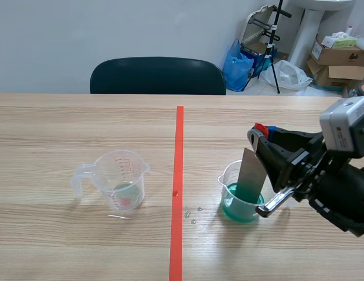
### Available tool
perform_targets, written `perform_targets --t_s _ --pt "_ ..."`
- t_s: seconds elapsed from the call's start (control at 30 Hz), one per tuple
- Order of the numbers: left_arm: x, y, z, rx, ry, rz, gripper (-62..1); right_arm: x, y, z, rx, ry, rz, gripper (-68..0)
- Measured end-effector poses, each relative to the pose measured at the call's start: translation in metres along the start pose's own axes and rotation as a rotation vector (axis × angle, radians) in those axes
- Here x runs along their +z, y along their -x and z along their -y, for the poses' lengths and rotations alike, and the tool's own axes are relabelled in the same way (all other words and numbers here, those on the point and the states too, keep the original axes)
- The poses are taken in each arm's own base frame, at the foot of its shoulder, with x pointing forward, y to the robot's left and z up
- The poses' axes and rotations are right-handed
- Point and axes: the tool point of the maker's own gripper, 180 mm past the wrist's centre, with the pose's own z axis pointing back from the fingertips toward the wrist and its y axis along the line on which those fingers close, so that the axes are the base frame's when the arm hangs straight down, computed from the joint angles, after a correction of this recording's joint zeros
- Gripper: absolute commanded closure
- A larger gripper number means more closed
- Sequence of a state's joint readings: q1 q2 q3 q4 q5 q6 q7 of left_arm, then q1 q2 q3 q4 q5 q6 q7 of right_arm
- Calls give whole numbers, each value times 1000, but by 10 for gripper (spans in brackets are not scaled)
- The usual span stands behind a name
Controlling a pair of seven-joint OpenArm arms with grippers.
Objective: Do the redox reaction experiment
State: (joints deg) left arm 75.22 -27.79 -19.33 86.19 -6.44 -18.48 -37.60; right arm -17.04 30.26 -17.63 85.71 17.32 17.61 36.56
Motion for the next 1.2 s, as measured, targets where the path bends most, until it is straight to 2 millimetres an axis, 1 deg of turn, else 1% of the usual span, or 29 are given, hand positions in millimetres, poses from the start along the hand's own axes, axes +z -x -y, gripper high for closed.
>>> perform_targets --t_s 0.07,0.17,0.4,0.67,1.07,1.2 --pt "0 0 0 0 0 0 -623 0 -2 1 7 -4 1 -15" --pt "0 0 0 0 0 0 -623 1 -10 1 30 -16 8 -15" --pt "0 0 0 0 0 0 -623 4 -42 -4 73 -42 62 -15" --pt "0 0 0 0 0 0 -623 6 -68 -9 116 -63 87 -15" --pt "0 0 0 0 0 0 -623 5 -94 -14 166 -67 84 -15" --pt "0 0 0 0 0 0 -623 3 -97 -10 157 -51 61 -15"
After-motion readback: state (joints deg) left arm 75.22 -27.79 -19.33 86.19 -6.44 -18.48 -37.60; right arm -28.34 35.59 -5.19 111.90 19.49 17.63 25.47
